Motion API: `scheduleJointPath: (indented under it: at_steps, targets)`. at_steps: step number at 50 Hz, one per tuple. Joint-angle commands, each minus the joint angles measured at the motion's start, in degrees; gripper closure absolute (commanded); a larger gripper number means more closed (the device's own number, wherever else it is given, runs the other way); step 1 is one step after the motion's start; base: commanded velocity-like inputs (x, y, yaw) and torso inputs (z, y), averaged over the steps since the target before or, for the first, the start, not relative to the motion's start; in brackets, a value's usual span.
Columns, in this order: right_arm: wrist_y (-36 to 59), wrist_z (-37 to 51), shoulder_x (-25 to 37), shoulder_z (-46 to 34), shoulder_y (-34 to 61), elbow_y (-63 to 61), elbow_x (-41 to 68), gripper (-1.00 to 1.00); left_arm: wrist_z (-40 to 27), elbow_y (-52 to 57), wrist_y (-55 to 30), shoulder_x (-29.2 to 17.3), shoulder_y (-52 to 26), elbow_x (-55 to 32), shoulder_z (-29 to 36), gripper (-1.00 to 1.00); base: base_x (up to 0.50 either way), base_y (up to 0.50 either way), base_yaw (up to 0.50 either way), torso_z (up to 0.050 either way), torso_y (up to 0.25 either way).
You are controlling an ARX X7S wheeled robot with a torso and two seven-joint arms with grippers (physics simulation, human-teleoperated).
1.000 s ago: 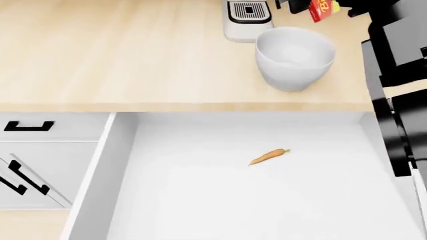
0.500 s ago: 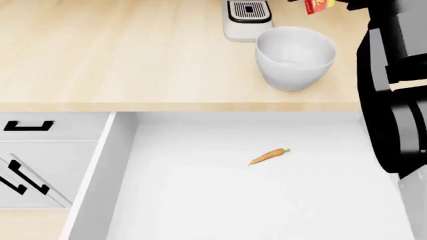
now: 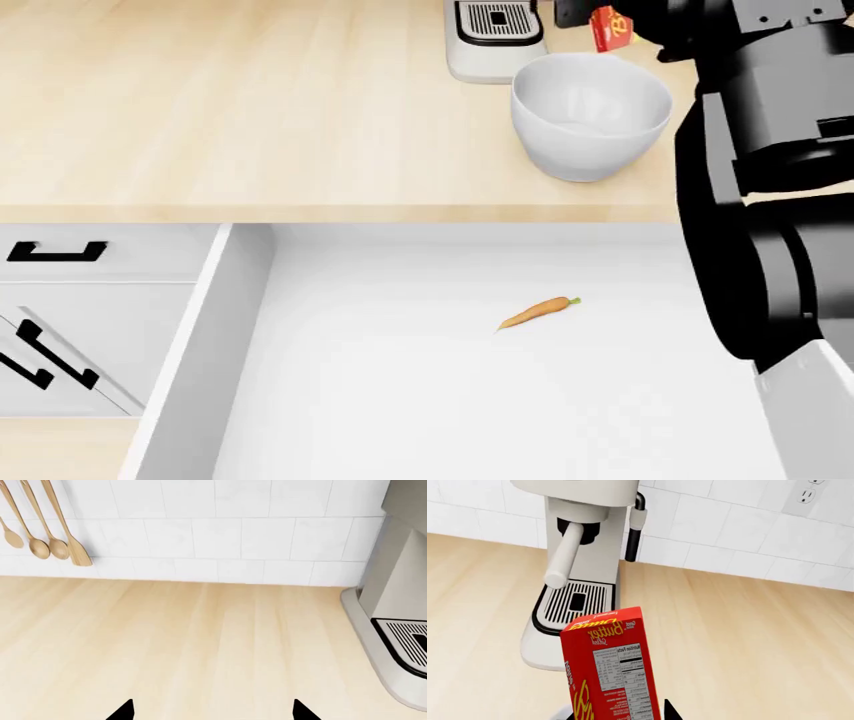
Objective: Place the bar in the bowl and close the drawer.
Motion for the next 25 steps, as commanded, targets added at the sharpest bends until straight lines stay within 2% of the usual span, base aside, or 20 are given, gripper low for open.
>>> scheduleJointPath:
  at_steps: [1, 5, 19, 25]
  targets:
    - [-1.76, 1.2, -0.13, 1.0, -1.24, -0.01, -1.23, 1.0, 0.68, -0.54, 0.09, 0.4, 0.71, 2.8, -2.39, -1.0, 0.0, 0.0, 0.0, 0.0, 0.0]
    - [-1.9, 1.38, -0.15, 0.65, -1.41, -0.01, -1.5, 1.0, 0.92, -0.51, 0.34, 0.53, 0.97, 4.36, -3.1, -1.0, 0.0, 0.0, 0.0, 0.0, -0.035]
    - [-1.7, 1.35, -0.1, -0.32, -0.72, -0.02, -1.54, 1.0, 0.97, -0.48, -0.44, 0.71, 0.95, 8.37, -6.53, -1.0, 0.0, 0.0, 0.0, 0.0, -0.246]
    - [-1.1, 1.18, 0.04, -0.42, -0.19, -0.02, -1.45, 1.0, 0.8, -0.47, -0.87, 0.57, 0.73, 9.47, -8.45, -1.0, 0.0, 0.0, 0.0, 0.0, -0.006]
